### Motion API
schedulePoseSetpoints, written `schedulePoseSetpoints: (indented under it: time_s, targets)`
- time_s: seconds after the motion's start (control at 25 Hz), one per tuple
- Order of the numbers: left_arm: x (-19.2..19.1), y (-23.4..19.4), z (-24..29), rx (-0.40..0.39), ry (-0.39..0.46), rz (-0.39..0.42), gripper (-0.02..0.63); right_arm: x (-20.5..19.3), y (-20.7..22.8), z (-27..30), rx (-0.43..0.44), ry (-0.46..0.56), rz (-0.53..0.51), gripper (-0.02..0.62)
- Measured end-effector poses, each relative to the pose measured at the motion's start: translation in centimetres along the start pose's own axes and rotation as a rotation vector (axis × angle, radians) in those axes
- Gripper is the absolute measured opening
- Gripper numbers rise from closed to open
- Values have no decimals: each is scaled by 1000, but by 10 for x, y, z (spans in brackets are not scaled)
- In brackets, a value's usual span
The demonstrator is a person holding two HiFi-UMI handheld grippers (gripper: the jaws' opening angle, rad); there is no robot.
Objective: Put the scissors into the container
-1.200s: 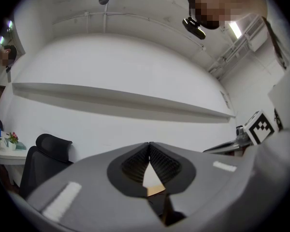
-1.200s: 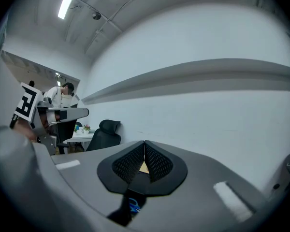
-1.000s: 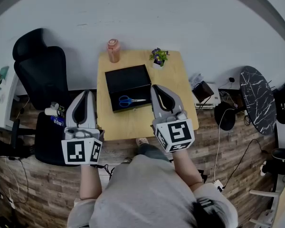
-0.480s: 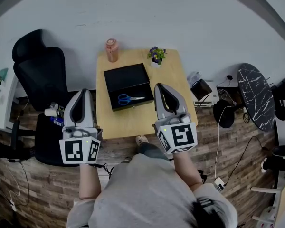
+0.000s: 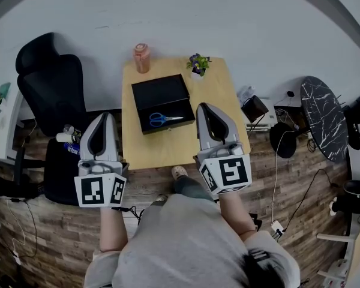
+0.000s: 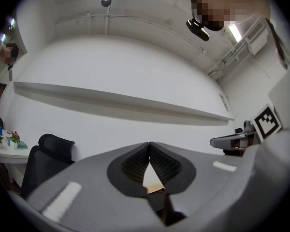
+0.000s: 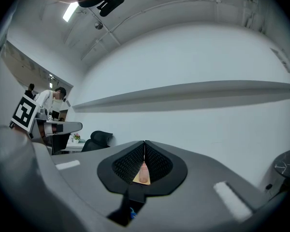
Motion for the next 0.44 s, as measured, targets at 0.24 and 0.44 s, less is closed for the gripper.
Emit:
schedulePoseSetpoints:
  time_s: [0.24, 0.44]
  targets:
    - [-1, -1, -8, 5, -1, -7, 58, 1, -4, -5, 1, 0, 2, 5]
    - [-2, -4, -14, 6, 0, -10, 58, 4, -9, -7, -3, 9, 0, 5]
Point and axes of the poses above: the fingertips, and each gripper's own axes: z forward along the fingers, y to its right, x out of its top, the point moved 3 cm from there along -z, backward along the fingers, and after that the axes turned 4 degrees about -z, right-handed, at the moved point
